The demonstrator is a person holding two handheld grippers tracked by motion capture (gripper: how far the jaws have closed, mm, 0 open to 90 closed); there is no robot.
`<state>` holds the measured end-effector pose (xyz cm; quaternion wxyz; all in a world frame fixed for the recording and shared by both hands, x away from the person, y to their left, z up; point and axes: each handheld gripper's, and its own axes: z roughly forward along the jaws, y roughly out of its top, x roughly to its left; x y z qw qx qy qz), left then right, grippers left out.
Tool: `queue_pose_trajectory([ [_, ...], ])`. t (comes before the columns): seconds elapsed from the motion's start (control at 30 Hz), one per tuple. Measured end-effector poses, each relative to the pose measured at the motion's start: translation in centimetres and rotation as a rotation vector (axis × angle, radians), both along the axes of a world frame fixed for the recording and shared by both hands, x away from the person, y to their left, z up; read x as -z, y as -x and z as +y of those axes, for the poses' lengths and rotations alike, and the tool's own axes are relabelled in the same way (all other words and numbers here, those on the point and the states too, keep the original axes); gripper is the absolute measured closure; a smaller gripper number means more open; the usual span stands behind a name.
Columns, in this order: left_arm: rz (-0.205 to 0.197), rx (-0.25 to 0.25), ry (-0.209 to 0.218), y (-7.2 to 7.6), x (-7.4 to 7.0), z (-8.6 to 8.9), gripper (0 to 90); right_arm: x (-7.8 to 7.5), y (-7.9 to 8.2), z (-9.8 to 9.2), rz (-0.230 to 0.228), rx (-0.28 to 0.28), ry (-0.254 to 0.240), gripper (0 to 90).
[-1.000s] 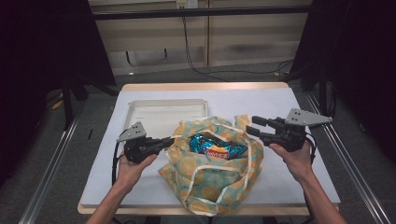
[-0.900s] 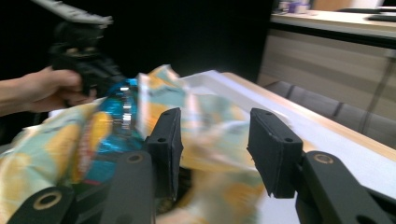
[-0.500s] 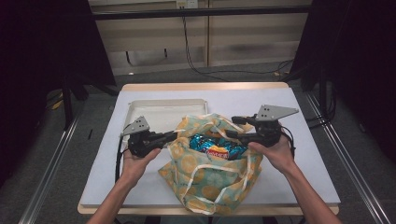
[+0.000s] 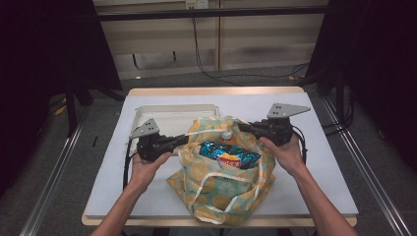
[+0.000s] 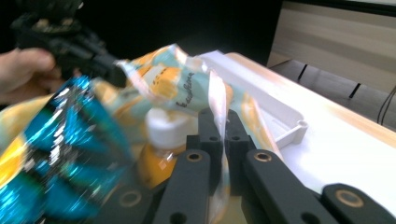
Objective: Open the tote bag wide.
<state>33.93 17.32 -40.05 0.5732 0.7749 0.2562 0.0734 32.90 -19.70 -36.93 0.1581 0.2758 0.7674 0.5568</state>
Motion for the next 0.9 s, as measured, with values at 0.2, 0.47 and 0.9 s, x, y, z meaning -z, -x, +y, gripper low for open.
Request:
queue_pose_trajectory([
  [0.2, 0.051, 0.003, -0.074, -0.3, 1.7, -0.3, 90.0, 2.1, -2.0, 0.7, 0.029, 0.099, 0.049, 86.4],
  [0.47, 0.122, 0.065, -0.169, 1.6, 4.3, 0.3, 90.0, 4.8, -1.6, 0.4, 0.1, 0.096, 0.1, 76.7],
  [0.9, 0.157, 0.122, -0.172, 3.7, 6.3, 0.5, 90.0, 8.3, 0.2, -1.0, 0.156, 0.12, 0.134, 82.1],
])
